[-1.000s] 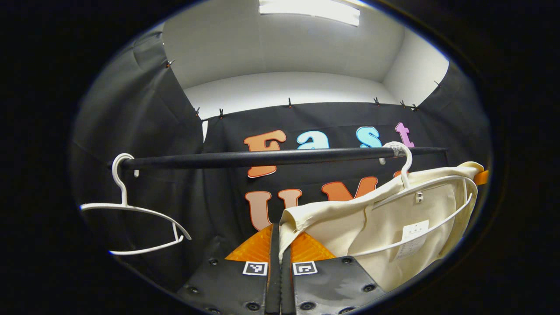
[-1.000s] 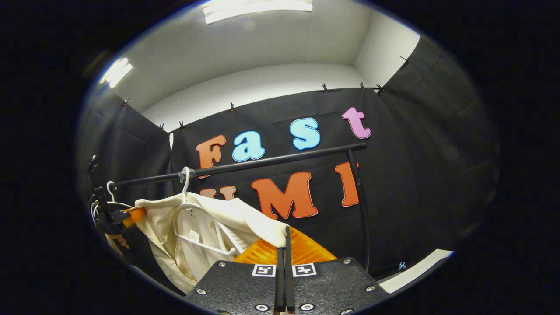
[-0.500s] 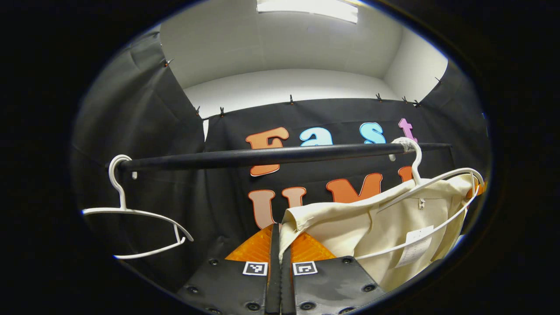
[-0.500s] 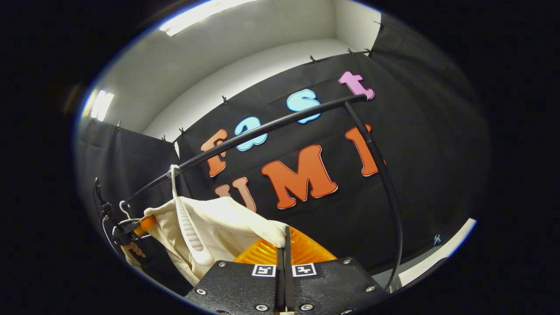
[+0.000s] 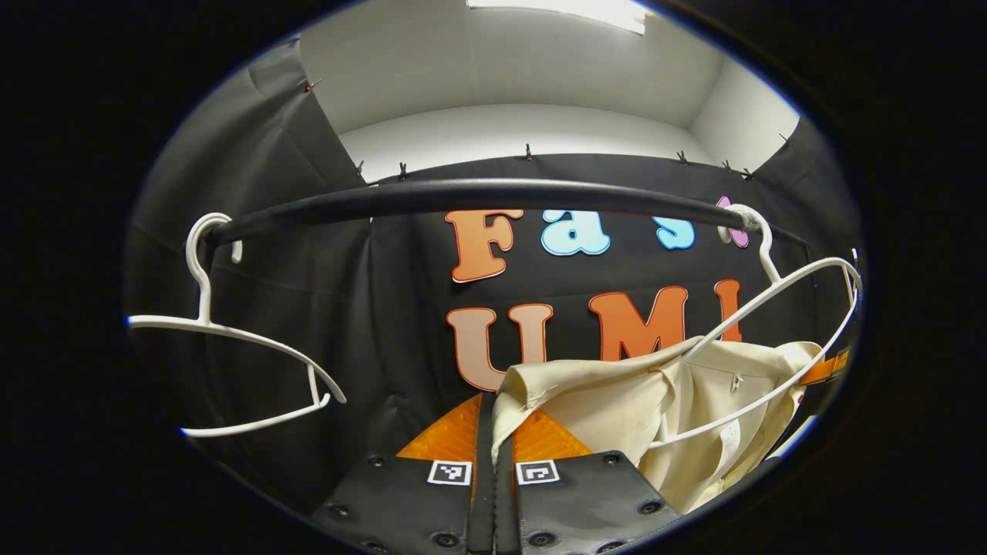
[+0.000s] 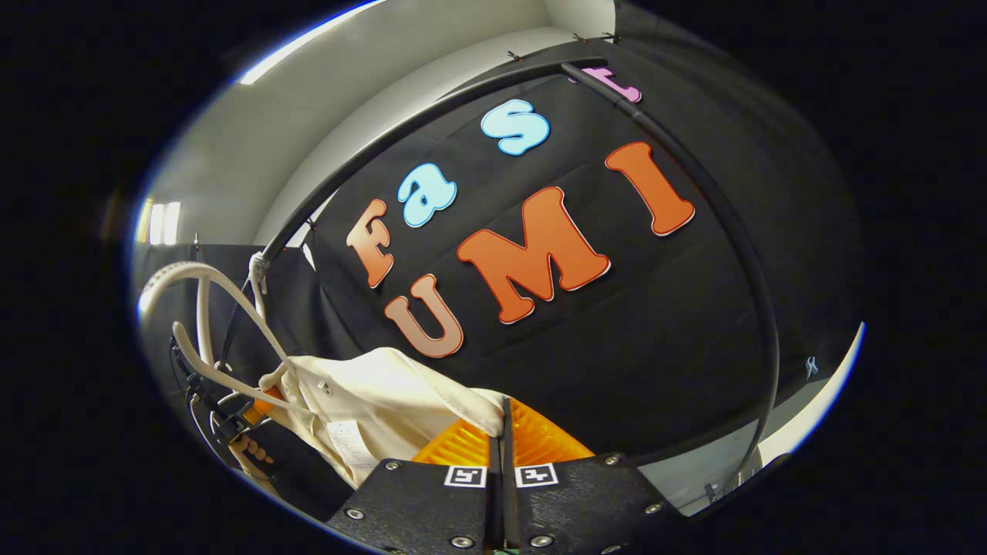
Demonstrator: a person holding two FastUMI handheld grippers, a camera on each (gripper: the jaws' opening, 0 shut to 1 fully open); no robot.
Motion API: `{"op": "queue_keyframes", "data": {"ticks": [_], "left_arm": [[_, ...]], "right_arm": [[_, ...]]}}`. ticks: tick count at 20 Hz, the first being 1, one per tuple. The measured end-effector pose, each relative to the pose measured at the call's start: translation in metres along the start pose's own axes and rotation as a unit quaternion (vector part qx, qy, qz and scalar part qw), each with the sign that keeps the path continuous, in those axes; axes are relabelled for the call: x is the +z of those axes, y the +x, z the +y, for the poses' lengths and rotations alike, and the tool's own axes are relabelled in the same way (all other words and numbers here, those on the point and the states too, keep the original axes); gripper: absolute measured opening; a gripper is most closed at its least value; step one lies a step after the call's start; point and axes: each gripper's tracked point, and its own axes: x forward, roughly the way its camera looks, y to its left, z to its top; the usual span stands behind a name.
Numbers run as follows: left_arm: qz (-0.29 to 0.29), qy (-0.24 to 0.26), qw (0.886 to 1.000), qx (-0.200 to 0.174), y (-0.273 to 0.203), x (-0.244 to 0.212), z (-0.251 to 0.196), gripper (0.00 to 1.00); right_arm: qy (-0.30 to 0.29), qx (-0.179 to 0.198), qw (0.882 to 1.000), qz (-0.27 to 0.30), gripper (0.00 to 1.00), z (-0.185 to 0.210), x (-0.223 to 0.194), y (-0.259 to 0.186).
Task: Grasp the clothes on the hanger with both hands and then place them into the laundry hamper below.
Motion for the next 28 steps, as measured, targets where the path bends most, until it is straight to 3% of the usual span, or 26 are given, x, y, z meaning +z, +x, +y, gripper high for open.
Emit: {"op": "queue_keyframes", "data": {"ticks": [5, 8, 12, 16, 21, 28], "left_arm": [[0.047, -0.008, 0.998, 0.035, 0.0, -0.056, 0.032, 0.07], [0.068, 0.014, 0.997, 0.029, -0.012, -0.088, 0.028, 0.07], [0.091, -0.005, 0.996, -0.009, -0.029, -0.117, 0.001, 0.07], [0.081, -0.003, 0.996, -0.047, -0.058, -0.114, -0.026, 0.07], [0.091, -0.007, 0.992, -0.088, -0.085, -0.129, -0.068, 0.07], [0.164, -0.041, 0.972, -0.166, -0.134, -0.207, -0.13, 0.07]], "right_arm": [[-0.014, -0.018, 0.998, 0.055, 0.0, -0.004, -0.063, 0.033], [-0.025, -0.033, 0.997, 0.067, 0.0, -0.015, -0.084, 0.03], [-0.037, -0.052, 0.993, 0.096, 0.0, -0.03, -0.12, 0.018], [-0.063, -0.062, 0.989, 0.116, 0.0, -0.032, -0.145, 0.0], [-0.067, -0.039, 0.987, 0.143, 0.0, 0.002, -0.188, -0.024], [-0.106, -0.002, 0.976, 0.192, 0.0, 0.043, -0.262, -0.057]]}}
